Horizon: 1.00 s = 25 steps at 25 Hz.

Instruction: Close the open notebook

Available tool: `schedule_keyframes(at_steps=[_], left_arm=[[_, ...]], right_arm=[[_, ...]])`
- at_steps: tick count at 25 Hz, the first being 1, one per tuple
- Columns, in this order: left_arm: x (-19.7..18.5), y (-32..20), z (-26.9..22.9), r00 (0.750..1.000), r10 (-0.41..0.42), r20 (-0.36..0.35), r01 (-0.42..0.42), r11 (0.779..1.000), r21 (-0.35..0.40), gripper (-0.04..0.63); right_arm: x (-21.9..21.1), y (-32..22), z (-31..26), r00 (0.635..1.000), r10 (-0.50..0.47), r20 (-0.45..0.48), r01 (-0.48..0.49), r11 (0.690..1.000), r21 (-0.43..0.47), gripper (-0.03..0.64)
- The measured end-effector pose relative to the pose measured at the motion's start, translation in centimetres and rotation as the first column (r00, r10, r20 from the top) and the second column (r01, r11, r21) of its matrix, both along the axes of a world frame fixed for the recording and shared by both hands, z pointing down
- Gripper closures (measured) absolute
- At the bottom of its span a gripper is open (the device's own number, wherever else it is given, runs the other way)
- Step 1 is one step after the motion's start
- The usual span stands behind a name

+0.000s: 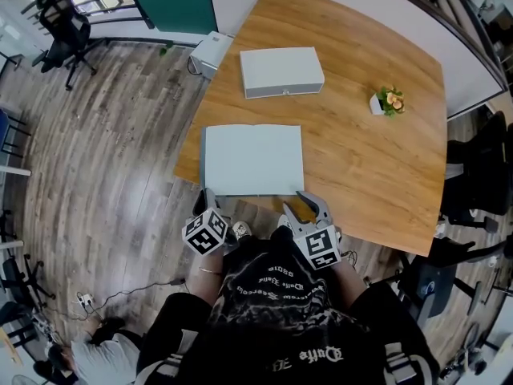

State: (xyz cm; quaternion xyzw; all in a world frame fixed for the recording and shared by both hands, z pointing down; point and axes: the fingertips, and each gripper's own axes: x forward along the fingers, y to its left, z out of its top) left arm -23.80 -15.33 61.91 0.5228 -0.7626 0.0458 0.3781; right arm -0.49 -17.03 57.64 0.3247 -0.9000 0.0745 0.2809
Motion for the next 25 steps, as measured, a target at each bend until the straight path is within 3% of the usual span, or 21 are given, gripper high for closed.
schedule_keyframes(at_steps=[9,13,16,25], left_arm=[[0.5,-0.4,-2.3,0.996,0.009,0.087,-0.012,1.000,0.029,0.543],[1.2,-0.6,-4.2,0.990,0.034,0.140,-0.046,0.996,0.079,0.546],[1.7,-0.5,-5.3,0.989,0.039,0.141,-0.055,0.992,0.117,0.546],[5.0,-0.9,-9.5,0.969,0.131,0.211,-0.183,0.951,0.249,0.549]], right_arm=[[-0.1,0.0,0.0,1.000,-0.026,0.008,0.026,1.000,-0.004,0.465],[-0.1,0.2,0.0,0.999,-0.037,0.008,0.037,0.999,-0.004,0.466],[0.2,0.5,0.0,0.999,-0.042,0.011,0.042,0.999,-0.002,0.469],[0.7,1.0,-0.2,0.997,-0.069,0.026,0.069,0.998,0.006,0.479]])
